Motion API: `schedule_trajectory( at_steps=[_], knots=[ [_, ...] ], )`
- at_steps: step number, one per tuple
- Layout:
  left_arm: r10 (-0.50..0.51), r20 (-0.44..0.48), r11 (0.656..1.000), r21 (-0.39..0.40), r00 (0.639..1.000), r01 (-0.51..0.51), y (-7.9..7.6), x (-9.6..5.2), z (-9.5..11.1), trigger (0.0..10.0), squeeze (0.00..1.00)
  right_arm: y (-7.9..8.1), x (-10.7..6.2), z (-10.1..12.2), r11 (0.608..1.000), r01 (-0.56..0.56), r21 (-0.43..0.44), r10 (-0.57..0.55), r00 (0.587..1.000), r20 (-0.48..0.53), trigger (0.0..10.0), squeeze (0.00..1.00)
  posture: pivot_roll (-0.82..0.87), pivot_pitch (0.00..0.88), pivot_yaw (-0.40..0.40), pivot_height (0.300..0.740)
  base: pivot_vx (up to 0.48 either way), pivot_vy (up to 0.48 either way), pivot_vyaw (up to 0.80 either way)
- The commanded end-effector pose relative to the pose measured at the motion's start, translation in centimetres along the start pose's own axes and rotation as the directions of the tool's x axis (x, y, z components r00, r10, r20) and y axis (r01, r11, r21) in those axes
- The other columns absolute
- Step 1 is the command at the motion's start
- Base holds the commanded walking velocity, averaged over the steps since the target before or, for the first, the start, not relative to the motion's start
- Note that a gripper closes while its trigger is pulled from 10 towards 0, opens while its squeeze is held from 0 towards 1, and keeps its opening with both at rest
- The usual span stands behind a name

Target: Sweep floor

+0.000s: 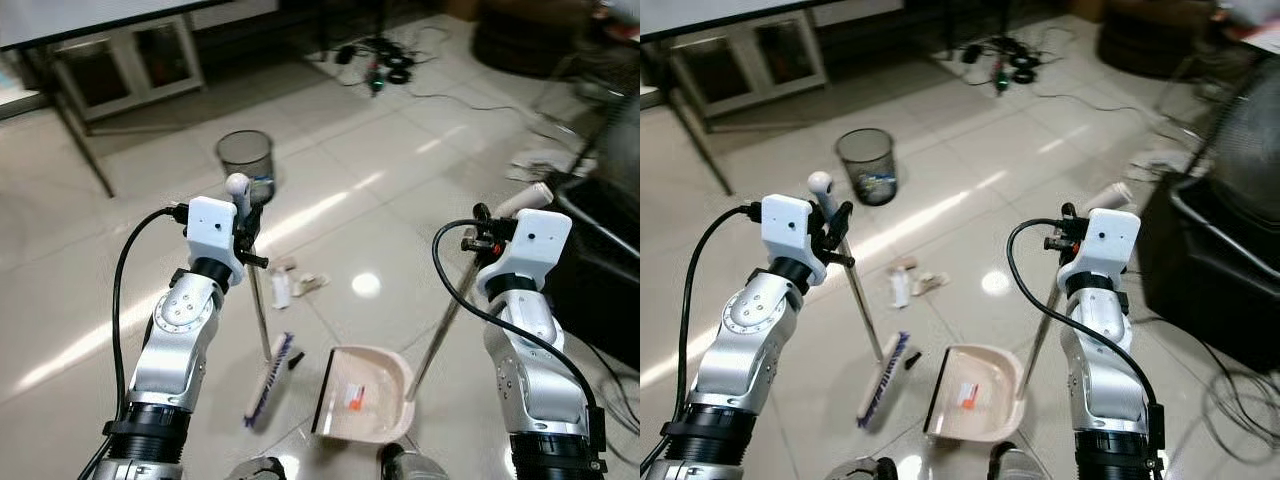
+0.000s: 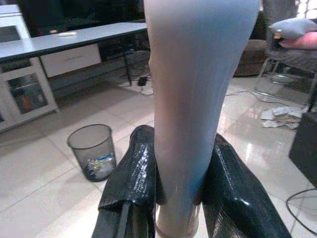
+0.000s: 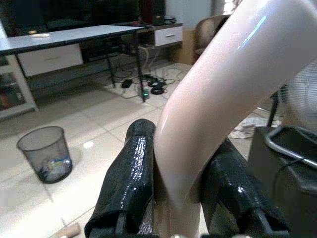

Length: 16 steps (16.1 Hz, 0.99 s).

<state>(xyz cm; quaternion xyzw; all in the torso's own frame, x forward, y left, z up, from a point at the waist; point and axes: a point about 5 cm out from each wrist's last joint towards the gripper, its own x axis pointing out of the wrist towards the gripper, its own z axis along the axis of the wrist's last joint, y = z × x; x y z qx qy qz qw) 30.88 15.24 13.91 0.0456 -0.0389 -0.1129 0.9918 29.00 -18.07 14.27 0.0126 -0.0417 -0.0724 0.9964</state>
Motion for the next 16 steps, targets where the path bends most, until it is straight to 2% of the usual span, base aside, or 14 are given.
schedule_trajectory(
  at_steps=[1,4,6,12,13,16],
  knots=[
    [0.001,0.028,1.0,0.015,1.0,-0.001,0.2,0.21,0.66,10.0,0.0,0.23,0.01,0.81,1.0,-0.009,0.019,0.009,0.999,0.04,10.0,0.0,0.0,0.119,0.076,0.74,0.319,0.0,0.0],
    [0.005,0.025,1.0,0.019,1.0,-0.005,0.26,0.19,0.61,10.0,0.0,0.17,-0.01,0.73,1.0,-0.01,0.026,0.009,0.999,0.037,10.0,0.0,0.0,0.12,0.075,0.74,0.319,0.0,0.0],
    [0.007,0.024,1.0,0.024,1.0,-0.008,0.32,0.19,0.6,10.0,0.0,0.32,0.02,0.69,0.999,-0.029,-0.017,0.029,0.999,0.036,10.0,0.0,0.0,0.122,0.075,0.74,0.322,0.0,0.0],
    [0.011,0.022,0.999,0.03,1.0,-0.012,0.37,0.18,0.6,10.0,0.0,0.53,0.07,0.57,0.999,-0.041,-0.033,0.042,0.998,0.035,10.0,0.0,0.0,0.126,0.076,0.74,0.323,0.0,0.76],
    [0.012,0.022,0.999,0.031,1.0,-0.013,0.39,0.18,0.6,10.0,0.0,0.5,0.05,0.52,0.999,-0.033,-0.006,0.033,0.999,0.035,10.0,0.0,0.0,0.126,0.075,0.74,0.319,0.0,0.0],
    [0.015,0.021,0.999,0.037,1.0,-0.016,0.45,0.13,0.58,10.0,0.0,0.51,-0.07,0.42,0.999,-0.032,0.004,0.032,0.999,0.035,10.0,0.0,0.01,0.13,0.075,0.74,0.291,0.0,0.0]
  ],
)
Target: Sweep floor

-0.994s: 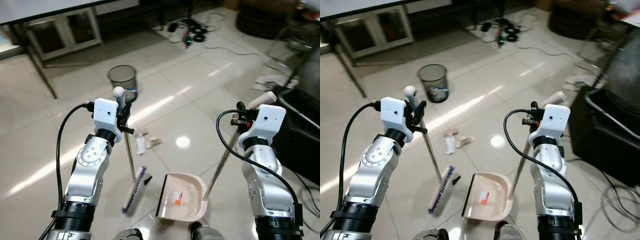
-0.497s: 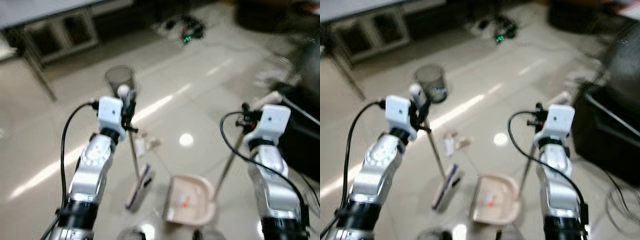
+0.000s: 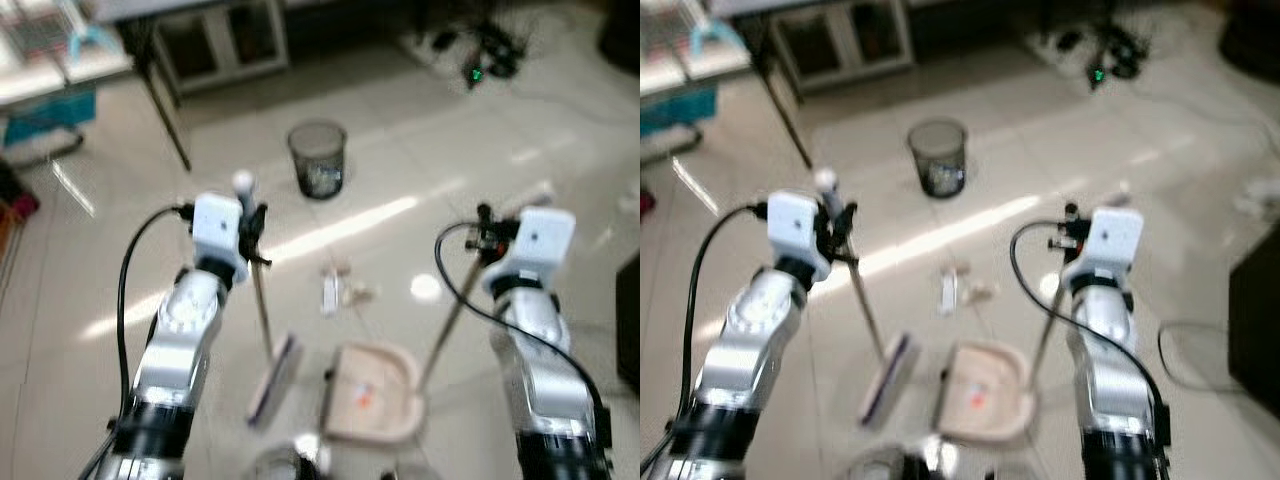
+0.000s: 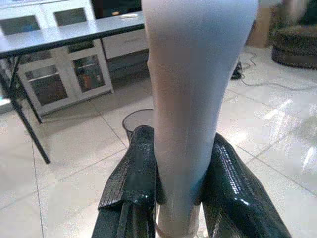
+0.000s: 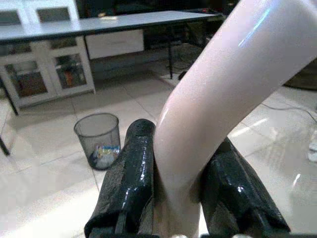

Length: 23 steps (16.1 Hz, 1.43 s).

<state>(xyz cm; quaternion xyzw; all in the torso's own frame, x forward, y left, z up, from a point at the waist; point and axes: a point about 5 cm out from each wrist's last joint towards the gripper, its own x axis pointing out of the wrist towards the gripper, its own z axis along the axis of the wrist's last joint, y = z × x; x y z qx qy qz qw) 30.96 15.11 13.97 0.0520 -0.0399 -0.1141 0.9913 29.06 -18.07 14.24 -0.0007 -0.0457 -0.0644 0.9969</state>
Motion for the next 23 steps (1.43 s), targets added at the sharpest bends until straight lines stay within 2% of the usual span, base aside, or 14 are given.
schedule_trajectory(
  at_steps=[1,7,13,14,17,21,23],
  knots=[
    [0.025,0.026,0.999,0.027,0.999,-0.025,0.6,0.0,0.5,10.0,0.0,0.4,-0.2,0.5,1.0,-0.009,0.022,0.008,1.0,0.03,10.0,0.0,0.0,0.133,0.077,0.74,0.0,0.0,0.0],
    [-0.002,0.003,0.998,0.062,1.0,0.002,0.0,0.4,0.1,10.0,0.0,-0.4,-0.3,0.9,0.999,0.039,-0.014,-0.038,0.996,0.076,10.0,0.0,0.0,0.137,0.085,0.74,0.0,0.0,0.0],
    [0.013,0.009,0.997,0.081,1.0,-0.013,-0.4,2.2,0.0,10.0,0.0,-0.7,0.4,1.0,0.996,0.086,-0.027,-0.082,0.989,0.12,10.0,0.0,0.02,0.158,0.103,0.74,0.0,0.0,0.0],
    [0.032,0.013,0.998,0.062,0.999,-0.033,-0.4,2.8,0.0,10.0,0.0,-0.7,0.8,1.0,0.995,0.096,-0.026,-0.092,0.987,0.129,10.0,0.0,0.03,0.169,0.109,0.74,0.0,0.0,0.0],
    [0.043,0.036,0.995,0.091,0.998,-0.046,-0.6,3.9,0.1,10.0,0.0,-0.6,1.9,0.8,0.993,0.107,-0.043,-0.099,0.982,0.159,10.0,0.0,0.05,0.226,0.131,0.74,0.0,0.0,0.0],
    [0.031,0.107,0.997,0.062,0.994,-0.038,-1.1,5.2,0.9,10.0,0.0,-0.7,3.5,0.5,0.985,0.082,-0.153,-0.052,0.98,0.192,10.0,0.0,0.08,0.314,0.143,0.74,0.0,0.0,0.0],
    [0.012,0.14,0.998,0.056,0.99,-0.02,-1.5,5.3,1.2,10.0,0.0,-0.5,3.9,0.8,0.981,0.07,-0.183,-0.029,0.976,0.218,10.0,0.0,0.09,0.359,0.14,0.74,0.0,0.0,0.0]
  ],
)
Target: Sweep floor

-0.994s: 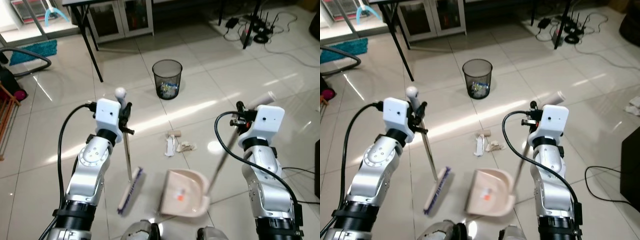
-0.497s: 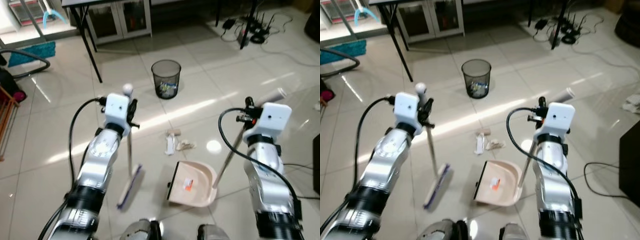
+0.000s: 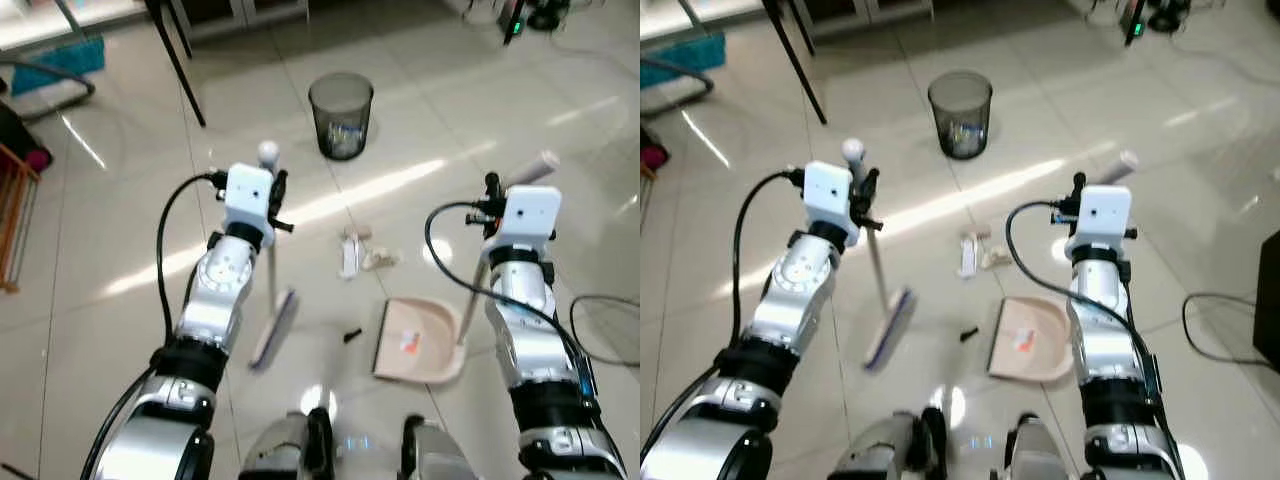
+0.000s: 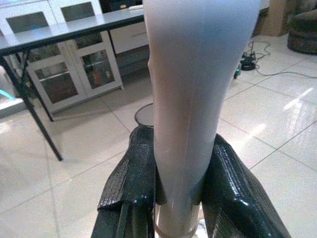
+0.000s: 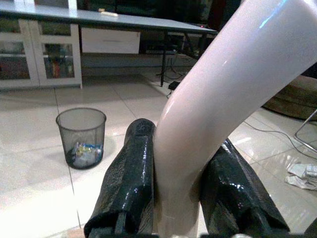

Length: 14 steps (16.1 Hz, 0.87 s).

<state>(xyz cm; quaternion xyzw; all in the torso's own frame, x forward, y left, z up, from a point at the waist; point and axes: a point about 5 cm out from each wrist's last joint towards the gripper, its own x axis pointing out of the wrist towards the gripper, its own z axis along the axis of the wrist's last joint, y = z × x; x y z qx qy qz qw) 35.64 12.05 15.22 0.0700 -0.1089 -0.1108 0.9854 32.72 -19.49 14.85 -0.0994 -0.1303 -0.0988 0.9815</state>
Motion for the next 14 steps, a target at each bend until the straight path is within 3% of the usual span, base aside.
schedule_trajectory(
  at_steps=[1,5,10,13,14],
  knots=[
    [-0.004,0.025,1.0,0.004,1.0,0.004,0.1,0.2,0.2,10.0,0.0,0.6,0.3,0.6,1.0,-0.018,-0.015,0.018,0.998,0.056,10.0,0.0,0.09,0.372,0.141,0.74,0.0,0.0,0.0],
    [-0.001,0.069,1.0,-0.016,0.998,0.002,-0.6,0.5,0.3,10.0,0.0,2.3,-0.1,0.0,0.999,-0.049,-0.017,0.05,0.993,0.109,10.0,0.0,0.11,0.397,0.144,0.74,0.0,0.0,0.0],
    [-0.021,0.116,0.999,-0.043,0.993,0.026,-2.6,1.6,1.0,10.0,0.0,5.1,-0.6,-0.2,1.0,-0.017,0.013,0.015,0.99,0.144,10.0,0.0,0.13,0.418,0.146,0.74,0.0,0.0,0.0],
    [-0.06,0.131,0.988,-0.132,0.99,0.077,-4.6,2.6,2.0,10.0,0.0,6.2,-1.2,0.0,0.998,-0.034,0.057,0.026,0.989,0.149,10.0,0.0,0.11,0.42,0.152,0.74,0.0,0.0,0.0],
    [-0.07,0.138,0.975,-0.199,0.988,0.097,-5.8,2.9,2.2,10.0,0.0,6.5,-1.4,-0.2,0.998,-0.04,0.044,0.033,0.988,0.153,10.0,0.0,0.09,0.41,0.153,0.74,0.0,0.0,0.0]
  ],
)
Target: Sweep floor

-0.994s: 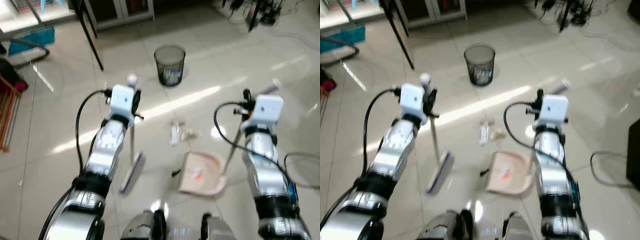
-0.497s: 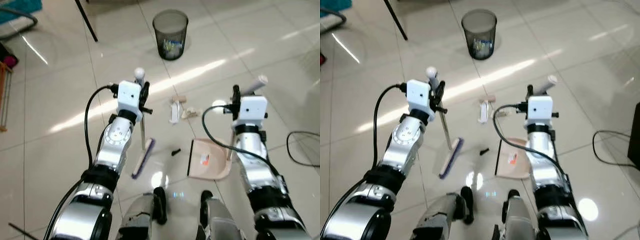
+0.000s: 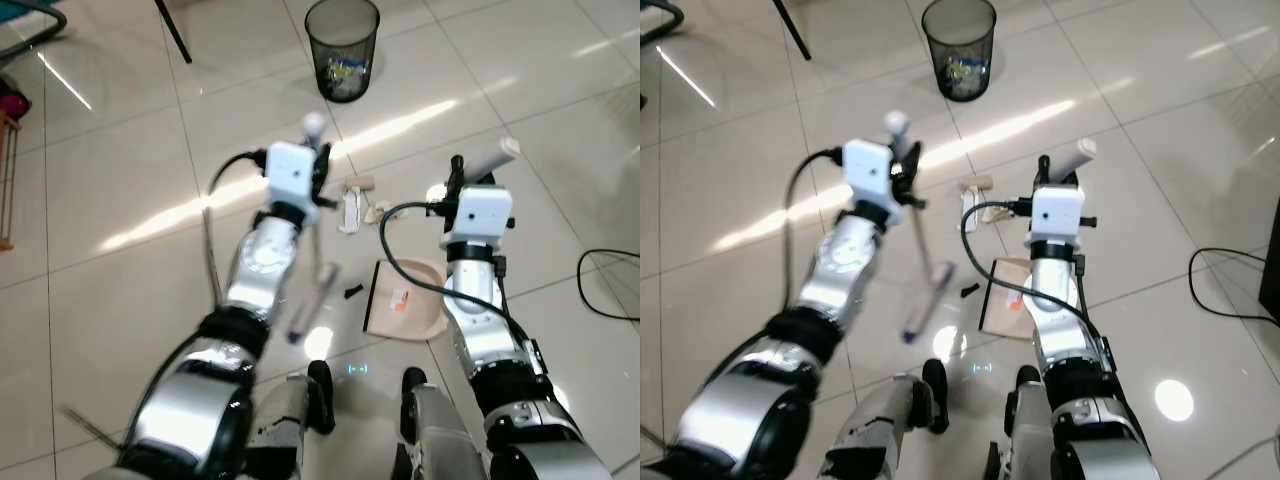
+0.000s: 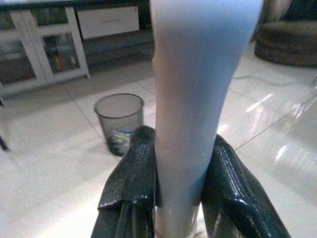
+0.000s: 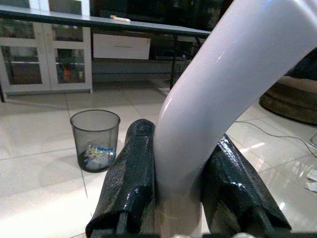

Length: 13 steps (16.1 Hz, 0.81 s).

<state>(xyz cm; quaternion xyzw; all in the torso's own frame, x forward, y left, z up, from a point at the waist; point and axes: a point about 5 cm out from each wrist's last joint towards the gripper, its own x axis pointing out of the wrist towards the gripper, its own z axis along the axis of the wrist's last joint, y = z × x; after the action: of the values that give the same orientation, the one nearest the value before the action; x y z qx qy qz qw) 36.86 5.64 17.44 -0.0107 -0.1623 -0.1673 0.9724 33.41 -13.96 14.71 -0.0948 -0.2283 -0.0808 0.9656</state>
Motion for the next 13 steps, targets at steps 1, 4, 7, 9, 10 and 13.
schedule_trajectory(
  at_steps=[1,4,7,9,10,13],
  knots=[
    [0.007,0.004,0.998,-0.07,1.0,-0.007,-0.5,-0.1,-0.3,10.0,0.0,1.0,-1.4,-0.9,1.0,-0.024,0.016,0.025,0.999,-0.048,10.0,0.0,0.09,0.408,0.153,0.74,0.0,0.0,0.0],
    [0.069,0.007,0.971,-0.228,0.998,-0.066,-1.6,0.9,0.2,10.0,0.0,0.5,-1.5,-0.7,1.0,-0.016,-0.001,0.016,0.999,-0.044,10.0,0.0,0.04,0.398,0.163,0.74,0.0,0.0,0.0],
    [-0.024,0.102,0.952,-0.3,0.995,0.054,-2.9,1.8,2.0,10.0,0.0,-0.3,-1.7,-0.9,1.0,-0.001,-0.007,0.001,0.999,-0.045,10.0,0.0,0.04,0.371,0.156,0.74,0.0,0.0,0.0],
    [-0.066,0.144,0.951,-0.289,0.987,0.106,-3.0,1.8,2.6,10.0,0.0,-0.6,-1.8,-1.0,1.0,0.005,-0.005,-0.005,0.999,-0.05,10.0,0.0,0.04,0.358,0.152,0.74,0.0,0.0,0.0],
    [-0.108,0.177,0.948,-0.28,0.978,0.155,-2.8,1.8,3.1,10.0,0.0,-0.8,-1.7,-1.2,1.0,0.013,-0.002,-0.013,0.998,-0.061,10.0,0.0,0.04,0.35,0.151,0.74,0.0,0.0,0.0],
    [-0.247,0.248,0.945,-0.151,0.937,0.289,-1.2,0.6,4.4,10.0,0.0,-1.5,-1.1,-1.3,1.0,0.029,0.007,-0.028,0.997,-0.071,10.0,0.0,0.05,0.315,0.142,0.74,0.0,0.0,0.0]
  ],
)
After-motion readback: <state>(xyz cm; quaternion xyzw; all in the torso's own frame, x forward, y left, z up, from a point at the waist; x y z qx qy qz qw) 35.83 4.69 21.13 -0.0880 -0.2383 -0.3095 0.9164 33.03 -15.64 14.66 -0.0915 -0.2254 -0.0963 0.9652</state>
